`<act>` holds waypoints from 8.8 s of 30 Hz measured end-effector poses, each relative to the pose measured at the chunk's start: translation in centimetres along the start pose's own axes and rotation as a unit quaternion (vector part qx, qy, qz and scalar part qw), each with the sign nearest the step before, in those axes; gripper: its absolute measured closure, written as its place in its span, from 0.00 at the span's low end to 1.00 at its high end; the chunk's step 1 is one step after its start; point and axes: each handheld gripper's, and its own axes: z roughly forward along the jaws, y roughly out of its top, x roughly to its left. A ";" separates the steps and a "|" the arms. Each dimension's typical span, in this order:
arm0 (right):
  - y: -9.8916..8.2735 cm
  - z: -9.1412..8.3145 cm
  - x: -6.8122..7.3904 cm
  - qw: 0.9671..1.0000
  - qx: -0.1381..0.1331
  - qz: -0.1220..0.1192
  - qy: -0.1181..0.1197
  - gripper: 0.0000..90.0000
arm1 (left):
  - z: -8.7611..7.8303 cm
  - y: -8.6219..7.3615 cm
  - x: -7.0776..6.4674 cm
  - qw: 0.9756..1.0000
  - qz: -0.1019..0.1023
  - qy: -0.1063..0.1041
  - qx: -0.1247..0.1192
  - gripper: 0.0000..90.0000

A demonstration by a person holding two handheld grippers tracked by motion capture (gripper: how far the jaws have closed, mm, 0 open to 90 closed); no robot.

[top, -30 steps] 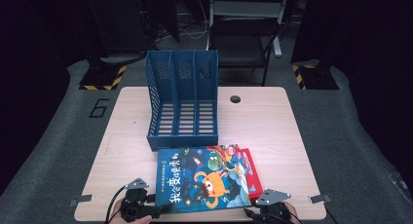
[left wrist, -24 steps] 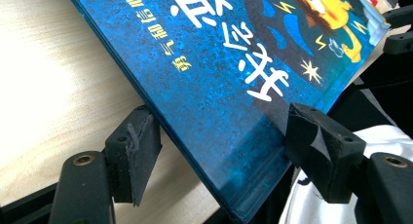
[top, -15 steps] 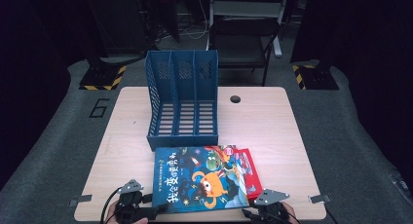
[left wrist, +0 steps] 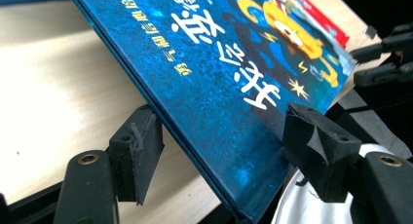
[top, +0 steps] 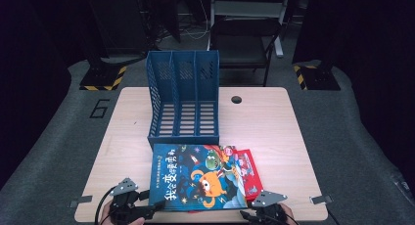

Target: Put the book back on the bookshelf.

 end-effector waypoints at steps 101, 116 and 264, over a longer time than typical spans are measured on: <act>1.1 2.1 1.7 0.992 -0.045 0.097 0.067 0.77 | -4.9 7.6 -5.6 0.990 0.116 0.043 -0.061 0.49; 1.0 2.4 1.9 0.990 -0.047 0.104 0.086 0.78 | -5.1 8.9 -6.7 0.988 0.139 0.049 -0.054 0.52; 20.9 10.3 3.2 0.984 -0.146 0.009 0.104 0.79 | -16.3 15.8 3.1 0.966 0.040 0.155 -0.201 0.67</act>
